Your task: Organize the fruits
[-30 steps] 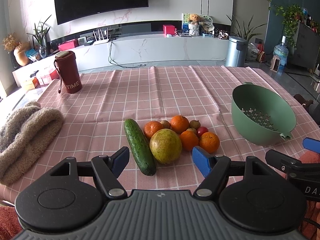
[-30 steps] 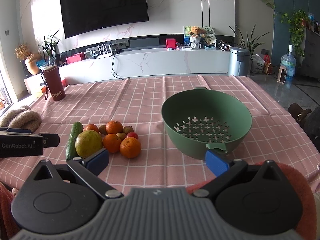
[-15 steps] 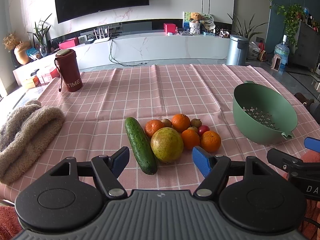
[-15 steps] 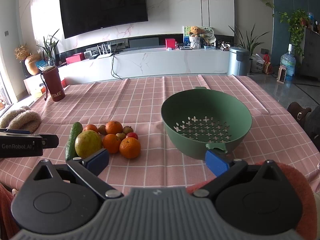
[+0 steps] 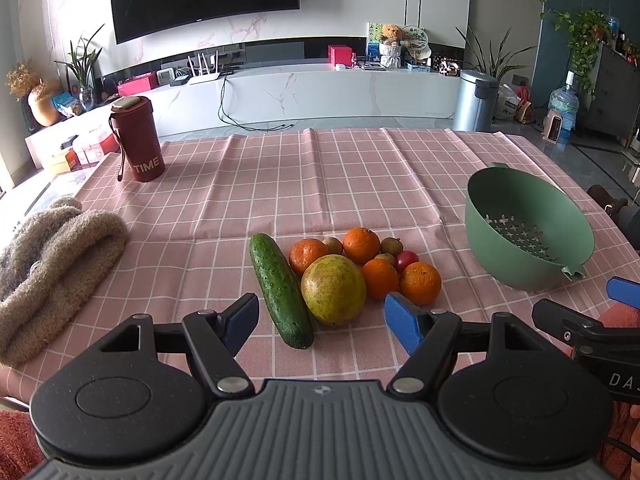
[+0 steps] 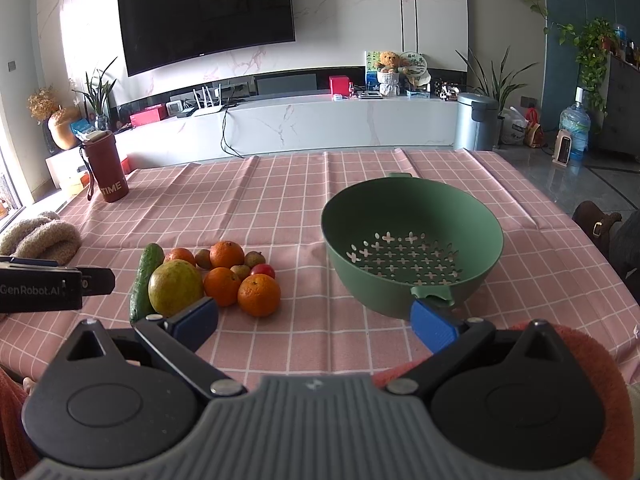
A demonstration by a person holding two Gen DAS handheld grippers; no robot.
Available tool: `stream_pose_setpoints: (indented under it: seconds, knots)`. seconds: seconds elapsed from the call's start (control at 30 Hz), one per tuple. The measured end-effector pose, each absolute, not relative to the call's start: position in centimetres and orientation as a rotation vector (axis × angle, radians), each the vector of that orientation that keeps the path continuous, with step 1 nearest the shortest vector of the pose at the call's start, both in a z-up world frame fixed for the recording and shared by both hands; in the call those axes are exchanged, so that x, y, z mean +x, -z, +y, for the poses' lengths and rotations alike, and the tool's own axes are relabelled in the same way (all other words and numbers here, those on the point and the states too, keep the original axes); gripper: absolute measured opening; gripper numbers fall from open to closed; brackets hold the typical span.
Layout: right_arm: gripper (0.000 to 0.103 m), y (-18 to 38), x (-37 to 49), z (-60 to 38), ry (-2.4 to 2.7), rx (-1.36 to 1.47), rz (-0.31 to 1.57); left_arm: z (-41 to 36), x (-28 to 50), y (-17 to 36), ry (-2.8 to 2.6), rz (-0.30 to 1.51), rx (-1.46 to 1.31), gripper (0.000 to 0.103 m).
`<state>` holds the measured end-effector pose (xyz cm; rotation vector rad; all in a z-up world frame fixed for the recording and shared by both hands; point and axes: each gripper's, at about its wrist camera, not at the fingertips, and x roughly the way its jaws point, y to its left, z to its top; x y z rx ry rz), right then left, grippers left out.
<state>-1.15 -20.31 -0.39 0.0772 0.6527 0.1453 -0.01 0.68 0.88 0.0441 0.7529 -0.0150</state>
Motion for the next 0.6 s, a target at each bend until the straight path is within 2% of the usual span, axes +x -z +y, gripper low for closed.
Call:
stream_pose_setpoints:
  seconds: [0.6]
  knots:
    - [0.098,0.31,-0.81,-20.29,-0.138,0.079,0.672,0.45,0.5,-0.83,0.03,0.765,0.054,0.085]
